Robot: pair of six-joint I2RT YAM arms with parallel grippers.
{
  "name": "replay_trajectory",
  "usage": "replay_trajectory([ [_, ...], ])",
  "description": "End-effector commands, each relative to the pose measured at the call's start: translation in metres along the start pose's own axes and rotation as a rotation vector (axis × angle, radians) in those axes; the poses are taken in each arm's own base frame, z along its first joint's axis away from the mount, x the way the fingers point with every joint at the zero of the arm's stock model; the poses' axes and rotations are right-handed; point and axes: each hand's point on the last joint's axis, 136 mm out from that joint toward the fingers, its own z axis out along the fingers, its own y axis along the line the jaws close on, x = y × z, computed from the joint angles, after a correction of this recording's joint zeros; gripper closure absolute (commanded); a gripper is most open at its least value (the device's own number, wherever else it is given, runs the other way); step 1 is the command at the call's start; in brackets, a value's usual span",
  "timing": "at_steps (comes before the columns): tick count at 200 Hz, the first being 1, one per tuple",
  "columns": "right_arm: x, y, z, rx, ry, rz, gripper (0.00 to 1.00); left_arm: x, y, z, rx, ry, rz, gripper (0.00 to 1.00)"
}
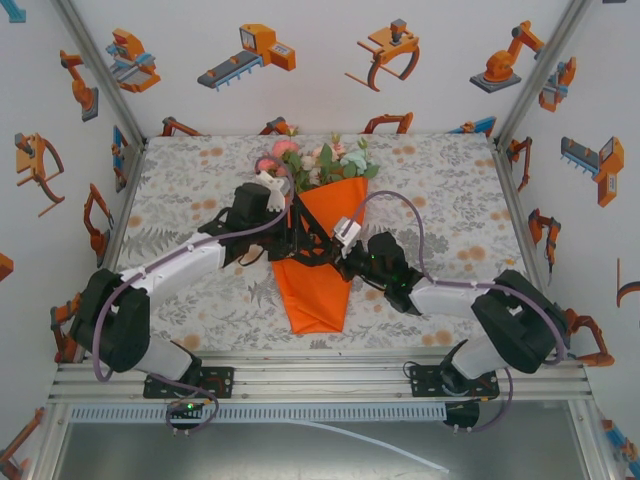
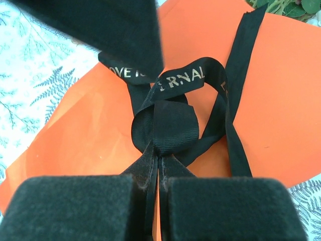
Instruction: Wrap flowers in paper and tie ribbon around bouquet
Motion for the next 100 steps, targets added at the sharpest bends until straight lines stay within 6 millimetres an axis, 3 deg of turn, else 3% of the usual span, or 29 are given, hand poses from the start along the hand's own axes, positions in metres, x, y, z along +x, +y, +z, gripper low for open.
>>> replay_trajectory([
  [1, -0.012, 0.006, -0.004, -0.035, 0.007, -0.083, 1.00, -0.035, 0.028, -0.001, -0.204, -0.089, -0.001, 0.40],
  [49, 0.001, 0.005, -0.016, -0.040, 0.145, -0.191, 1.00, -0.058, 0.067, 0.032, -0.443, -0.092, 0.057, 0.38],
  [100, 0.000, 0.008, -0.012, -0.061, 0.144, -0.202, 1.00, -0.056, 0.078, 0.083, -0.490, 0.045, 0.176, 0.43],
])
